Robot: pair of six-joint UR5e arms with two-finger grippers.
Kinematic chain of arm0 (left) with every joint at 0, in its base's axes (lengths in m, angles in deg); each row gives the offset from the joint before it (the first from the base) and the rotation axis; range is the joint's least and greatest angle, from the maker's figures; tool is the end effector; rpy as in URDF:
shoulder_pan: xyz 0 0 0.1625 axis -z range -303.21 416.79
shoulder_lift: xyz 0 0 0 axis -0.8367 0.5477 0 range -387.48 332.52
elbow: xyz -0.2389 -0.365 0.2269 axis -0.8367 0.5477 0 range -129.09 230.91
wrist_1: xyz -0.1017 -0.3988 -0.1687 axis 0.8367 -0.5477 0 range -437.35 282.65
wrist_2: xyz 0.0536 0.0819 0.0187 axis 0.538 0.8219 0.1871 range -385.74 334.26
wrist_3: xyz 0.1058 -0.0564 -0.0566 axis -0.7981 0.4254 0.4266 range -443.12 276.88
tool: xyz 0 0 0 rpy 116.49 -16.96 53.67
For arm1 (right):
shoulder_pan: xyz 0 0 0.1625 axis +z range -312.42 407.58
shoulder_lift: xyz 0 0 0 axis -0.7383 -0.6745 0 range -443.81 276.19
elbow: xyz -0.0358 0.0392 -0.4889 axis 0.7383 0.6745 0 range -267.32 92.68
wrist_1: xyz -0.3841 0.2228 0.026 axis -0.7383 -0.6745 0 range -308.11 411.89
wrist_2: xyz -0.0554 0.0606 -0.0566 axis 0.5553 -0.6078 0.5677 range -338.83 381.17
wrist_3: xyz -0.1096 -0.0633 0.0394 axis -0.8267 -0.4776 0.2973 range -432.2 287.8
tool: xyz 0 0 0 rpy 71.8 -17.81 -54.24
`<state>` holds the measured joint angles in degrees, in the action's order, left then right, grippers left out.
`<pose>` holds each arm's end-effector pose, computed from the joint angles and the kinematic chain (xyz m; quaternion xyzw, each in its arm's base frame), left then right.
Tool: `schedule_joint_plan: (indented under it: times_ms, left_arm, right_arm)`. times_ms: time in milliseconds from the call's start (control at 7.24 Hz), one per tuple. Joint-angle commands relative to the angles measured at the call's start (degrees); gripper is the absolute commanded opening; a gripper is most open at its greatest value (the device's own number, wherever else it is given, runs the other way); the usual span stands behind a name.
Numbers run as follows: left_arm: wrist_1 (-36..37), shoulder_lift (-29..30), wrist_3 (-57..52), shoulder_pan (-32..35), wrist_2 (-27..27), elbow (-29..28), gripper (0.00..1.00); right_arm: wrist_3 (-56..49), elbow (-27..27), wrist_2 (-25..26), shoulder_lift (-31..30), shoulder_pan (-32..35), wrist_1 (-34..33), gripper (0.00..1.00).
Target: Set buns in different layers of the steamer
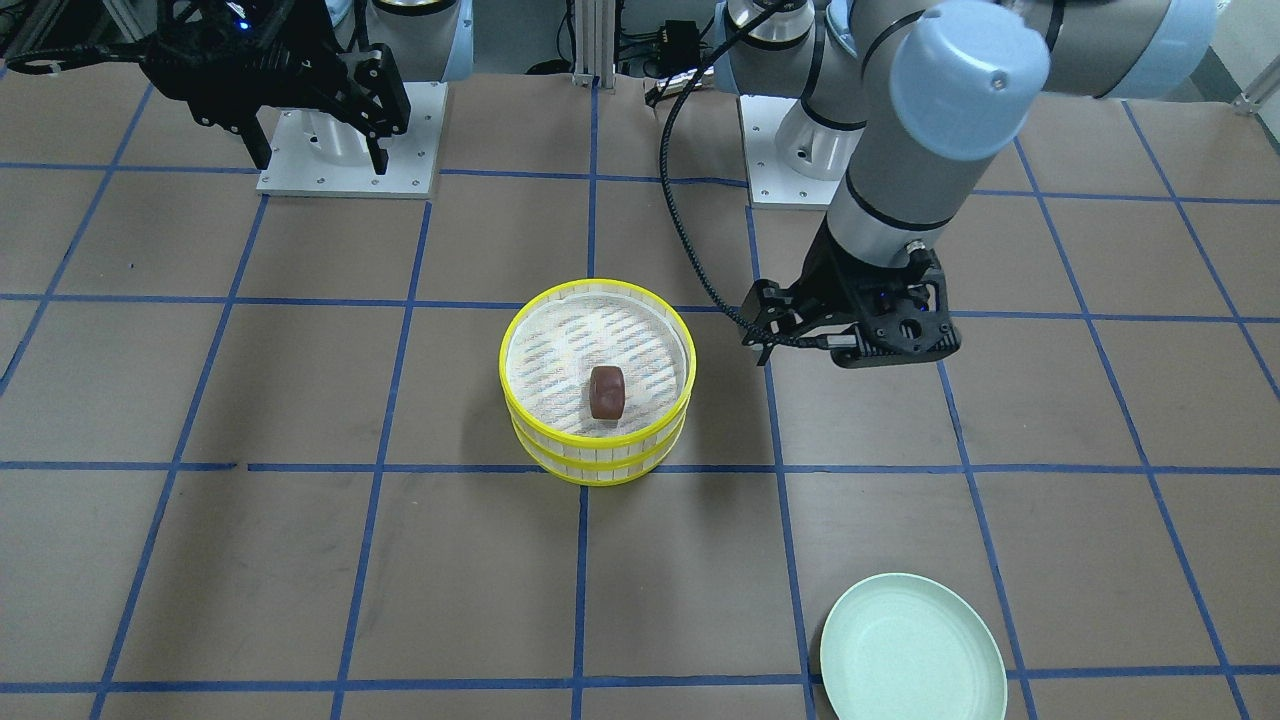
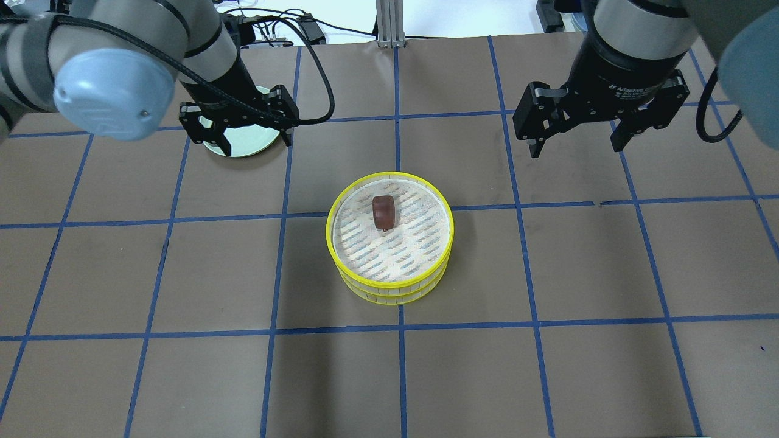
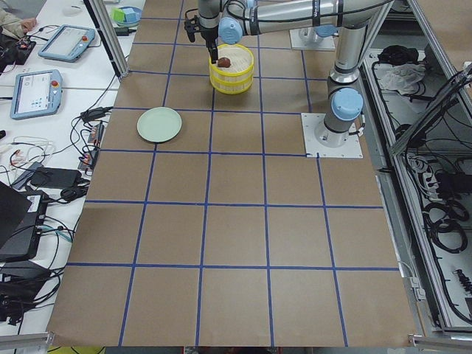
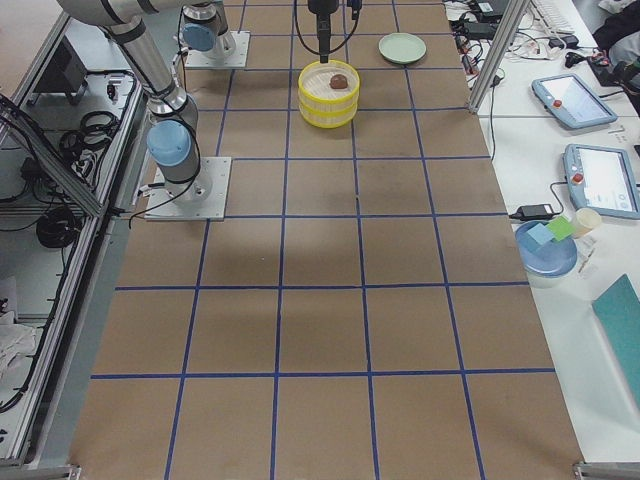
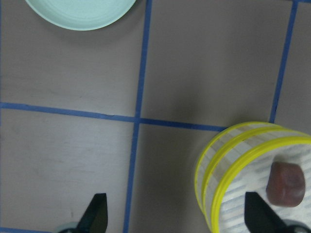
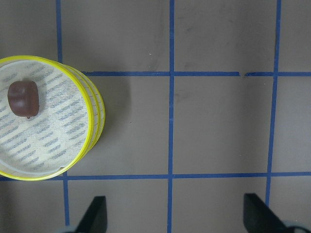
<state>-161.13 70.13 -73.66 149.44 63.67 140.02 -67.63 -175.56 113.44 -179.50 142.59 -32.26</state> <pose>-0.1616 -0.5782 0.4668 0.0594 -0.9982 -0.0049 0.0047 0.1690 -0.4624 0.5773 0.0035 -0.9997 0.0156 0.0186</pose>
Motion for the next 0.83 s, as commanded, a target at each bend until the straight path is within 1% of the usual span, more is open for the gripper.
schedule_joint_plan:
  times_ms: [0,138,415,691]
  left_arm:
    - [-6.75,-3.30,-2.16,-1.77,1.38,-2.36,1.00]
    - [-8.06,-5.05,-2.16,-1.60,1.29,-2.28,1.00]
    - [-7.98,-8.22,-2.16,-1.24,1.03,-1.93,1.00]
    - [-8.07,-8.50,-2.16,-1.24,1.29,-1.84,1.00]
  right_arm:
    - [0.00,0.00,0.02,0.07,0.00,0.04,1.00]
    - [0.00,0.00,0.02,0.07,0.00,0.04,1.00]
    - [0.00,0.00,0.02,0.07,0.00,0.04,1.00]
    - [0.00,0.00,-0.07,-0.02,0.00,0.04,1.00]
